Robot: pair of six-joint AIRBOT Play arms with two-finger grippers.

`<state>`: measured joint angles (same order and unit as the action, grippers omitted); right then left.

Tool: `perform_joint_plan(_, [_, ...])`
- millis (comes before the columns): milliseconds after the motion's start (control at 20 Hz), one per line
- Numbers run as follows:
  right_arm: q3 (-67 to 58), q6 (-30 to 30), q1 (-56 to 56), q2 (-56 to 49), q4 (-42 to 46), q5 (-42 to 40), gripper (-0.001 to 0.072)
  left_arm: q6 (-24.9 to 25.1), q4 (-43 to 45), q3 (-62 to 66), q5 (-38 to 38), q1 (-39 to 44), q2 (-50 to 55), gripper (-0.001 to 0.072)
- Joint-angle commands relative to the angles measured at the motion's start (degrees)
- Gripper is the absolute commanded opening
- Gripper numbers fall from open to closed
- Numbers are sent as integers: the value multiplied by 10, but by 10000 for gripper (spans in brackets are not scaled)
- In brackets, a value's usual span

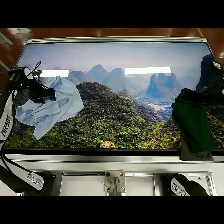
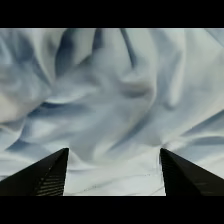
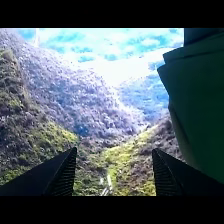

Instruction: Fold the shirts.

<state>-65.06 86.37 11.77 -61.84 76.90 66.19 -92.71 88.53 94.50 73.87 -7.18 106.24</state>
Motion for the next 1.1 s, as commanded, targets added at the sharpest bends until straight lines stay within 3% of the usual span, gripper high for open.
perform_joint_plan(0, [0,0,0,0,0,-7,587,17,-20,18,1,-14,43,718])
perform_joint_plan(100, [0,0,-1,0,-3,-5,587,20,-20,18,0,-17,53,706])
perform_joint_plan(150, [0,1,-1,0,-6,-5,587,20,-16,18,-2,-18,55,624])
perform_joint_plan(200, [0,5,-1,0,-9,-5,587,21,-10,18,-4,-18,55,425])
perform_joint_plan(300, [0,7,-1,0,-22,-5,587,21,0,20,4,-18,54,104])
perform_joint_plan(350, [0,6,-1,0,-29,-5,587,27,-1,28,24,-17,53,40])
perform_joint_plan(500, [0,5,-1,0,-29,-9,587,68,-1,61,50,0,7,39])
perform_joint_plan(650, [-7,-73,-1,0,-9,-13,587,88,-30,104,51,36,-98,40])
perform_joint_plan(750, [-33,-95,-1,0,55,32,586,96,-94,108,50,71,-192,39])
perform_joint_plan(900, [-87,-98,-1,2,92,111,587,85,-195,108,51,154,-309,39])
perform_joint_plan(1050, [-100,-91,-1,36,30,106,588,37,-205,108,37,277,-350,40])
